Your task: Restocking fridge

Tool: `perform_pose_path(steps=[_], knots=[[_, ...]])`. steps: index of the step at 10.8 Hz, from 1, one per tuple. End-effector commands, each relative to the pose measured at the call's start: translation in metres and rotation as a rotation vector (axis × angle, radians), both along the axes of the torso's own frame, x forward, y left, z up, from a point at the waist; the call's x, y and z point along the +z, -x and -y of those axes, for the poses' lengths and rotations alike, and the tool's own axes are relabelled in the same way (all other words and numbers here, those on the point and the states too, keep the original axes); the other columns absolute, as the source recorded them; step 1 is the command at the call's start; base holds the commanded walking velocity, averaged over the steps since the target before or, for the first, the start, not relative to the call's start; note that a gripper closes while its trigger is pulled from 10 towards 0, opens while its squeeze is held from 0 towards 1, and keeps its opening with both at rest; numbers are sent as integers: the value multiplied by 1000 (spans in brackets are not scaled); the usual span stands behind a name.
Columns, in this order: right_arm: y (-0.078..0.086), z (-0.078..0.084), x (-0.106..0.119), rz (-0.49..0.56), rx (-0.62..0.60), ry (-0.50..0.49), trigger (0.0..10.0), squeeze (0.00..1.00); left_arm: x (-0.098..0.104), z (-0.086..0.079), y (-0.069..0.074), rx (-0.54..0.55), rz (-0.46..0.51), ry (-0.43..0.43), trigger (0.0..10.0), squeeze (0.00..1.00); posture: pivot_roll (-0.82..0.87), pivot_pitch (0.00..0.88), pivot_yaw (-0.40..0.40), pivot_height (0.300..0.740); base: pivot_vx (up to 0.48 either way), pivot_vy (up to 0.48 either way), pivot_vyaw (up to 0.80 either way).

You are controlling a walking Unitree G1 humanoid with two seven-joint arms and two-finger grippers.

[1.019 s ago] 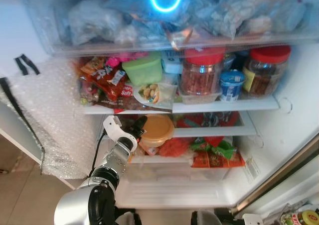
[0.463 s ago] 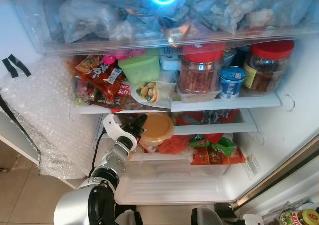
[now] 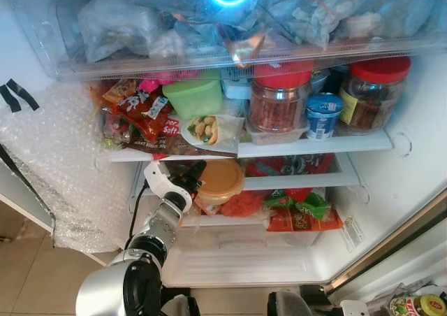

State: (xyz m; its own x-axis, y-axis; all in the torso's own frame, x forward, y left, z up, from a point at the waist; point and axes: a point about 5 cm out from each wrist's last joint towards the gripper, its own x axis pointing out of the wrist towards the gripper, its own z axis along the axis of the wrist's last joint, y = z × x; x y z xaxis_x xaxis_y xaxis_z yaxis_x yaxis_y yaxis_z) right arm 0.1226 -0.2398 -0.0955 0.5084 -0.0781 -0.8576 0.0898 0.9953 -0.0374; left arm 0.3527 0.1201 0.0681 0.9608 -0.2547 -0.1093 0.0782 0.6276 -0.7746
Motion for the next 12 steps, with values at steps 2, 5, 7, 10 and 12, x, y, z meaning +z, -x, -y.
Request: perform_pose_path(steps=[2, 5, 7, 10, 12], knots=[[5, -7, -3, -22, 8, -21, 10000, 0, 6, -6, -3, 28, 38, 4, 10000, 0, -189, 42, 84, 652, 255, 0, 0], [5, -6, -3, -22, 4, -20, 10000, 0, -4, -6, 4, 40, 17, 56, 10000, 0, -193, 38, 82, 652, 270, 0, 0], [5, -6, -3, -22, 6, -20, 10000, 0, -3, -6, 4, 40, 22, 60, 10000, 0, -187, 44, 78, 652, 131, 0, 0], [5, -6, -3, -22, 4, -23, 10000, 0, -12, -11, 8, 63, -23, 116, 10000, 0, -189, 51, 79, 652, 0, 0, 0], [6, -6, -4, -23, 4, -24, 10000, 0, -13, -13, 8, 81, -45, 150, 10000, 0, -189, 53, 78, 652, 0, 0, 0]])
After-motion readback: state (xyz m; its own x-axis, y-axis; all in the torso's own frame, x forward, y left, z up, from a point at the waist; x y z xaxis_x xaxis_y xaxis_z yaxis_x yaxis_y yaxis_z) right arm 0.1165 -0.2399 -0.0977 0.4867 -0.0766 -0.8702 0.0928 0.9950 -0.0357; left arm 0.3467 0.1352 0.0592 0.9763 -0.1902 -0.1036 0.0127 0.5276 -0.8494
